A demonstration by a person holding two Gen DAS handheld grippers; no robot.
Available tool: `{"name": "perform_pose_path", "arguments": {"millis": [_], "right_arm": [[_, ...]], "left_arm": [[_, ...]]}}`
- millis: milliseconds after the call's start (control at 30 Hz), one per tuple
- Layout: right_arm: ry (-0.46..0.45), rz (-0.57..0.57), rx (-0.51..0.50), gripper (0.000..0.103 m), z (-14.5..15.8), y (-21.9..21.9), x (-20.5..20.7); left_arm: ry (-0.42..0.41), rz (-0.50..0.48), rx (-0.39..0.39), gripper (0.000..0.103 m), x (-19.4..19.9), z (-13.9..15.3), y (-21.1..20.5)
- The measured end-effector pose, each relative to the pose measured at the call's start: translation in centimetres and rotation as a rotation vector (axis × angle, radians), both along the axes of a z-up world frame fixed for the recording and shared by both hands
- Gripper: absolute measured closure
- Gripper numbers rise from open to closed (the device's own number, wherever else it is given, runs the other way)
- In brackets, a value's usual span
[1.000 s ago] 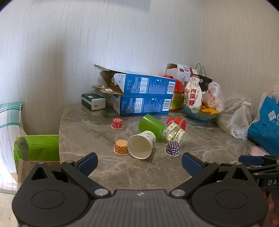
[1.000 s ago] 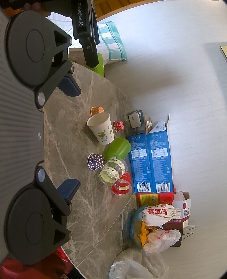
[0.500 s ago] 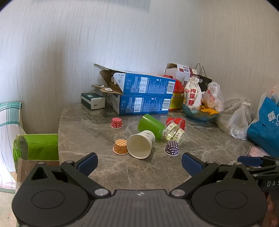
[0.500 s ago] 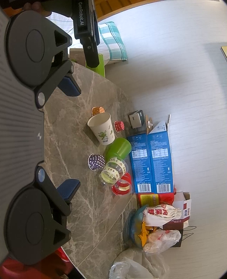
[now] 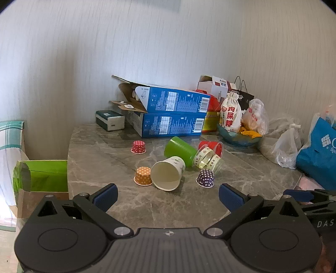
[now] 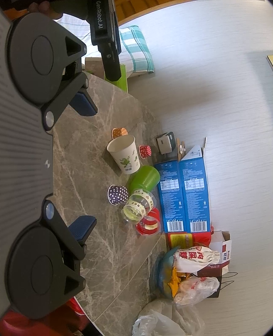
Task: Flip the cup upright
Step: 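Reach the right gripper to the tipped green cup and close on it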
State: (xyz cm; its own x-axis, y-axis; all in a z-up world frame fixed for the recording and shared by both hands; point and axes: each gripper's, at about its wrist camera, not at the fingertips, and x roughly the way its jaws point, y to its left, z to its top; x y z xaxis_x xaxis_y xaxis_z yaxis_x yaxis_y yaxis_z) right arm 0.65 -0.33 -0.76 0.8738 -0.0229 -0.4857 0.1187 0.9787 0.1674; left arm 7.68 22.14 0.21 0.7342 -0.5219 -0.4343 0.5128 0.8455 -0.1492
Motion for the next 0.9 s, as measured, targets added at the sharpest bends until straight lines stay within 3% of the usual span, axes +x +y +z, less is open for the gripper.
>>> {"name": "perform_pose_path", "arguments": {"millis": [233, 333, 433, 600, 700, 900], "right_arm": [[-0.008, 0.037, -0.063, 0.001, 0.6, -0.8, 3.8], [0.008, 0.058, -0.082, 0.001, 1.3, -2.1, 7.7], [0.023, 0.152, -0.087, 0.001, 2.4, -3.6, 12.6], [0.226, 0.188, -0.218, 0.001, 2.9, -4.5, 22.9], [0.368, 0.248, -0.21, 0.001, 2.0, -5.1, 28.2], [0.531, 0.34, -0.224, 0.003, -0.3, -5.0, 34.2]], "left_arm": [[0.017, 0.011, -0.022, 0.0, 2.8, 1.0, -0.5], [0.078, -0.028, 0.004, 0.0, 4.9, 0.8, -0.6], [0.113, -0.051, 0.001, 0.0, 6.4, 0.7, -0.4], [0.123, -0.079, -0.016, 0.0, 8.2, 0.9, 0.0], [0.115, -0.064, -0.008, 0.0, 9.3, 0.9, 0.4], [0.137, -0.02, -0.022, 0.0, 11.8, 0.6, 2.0]]}}
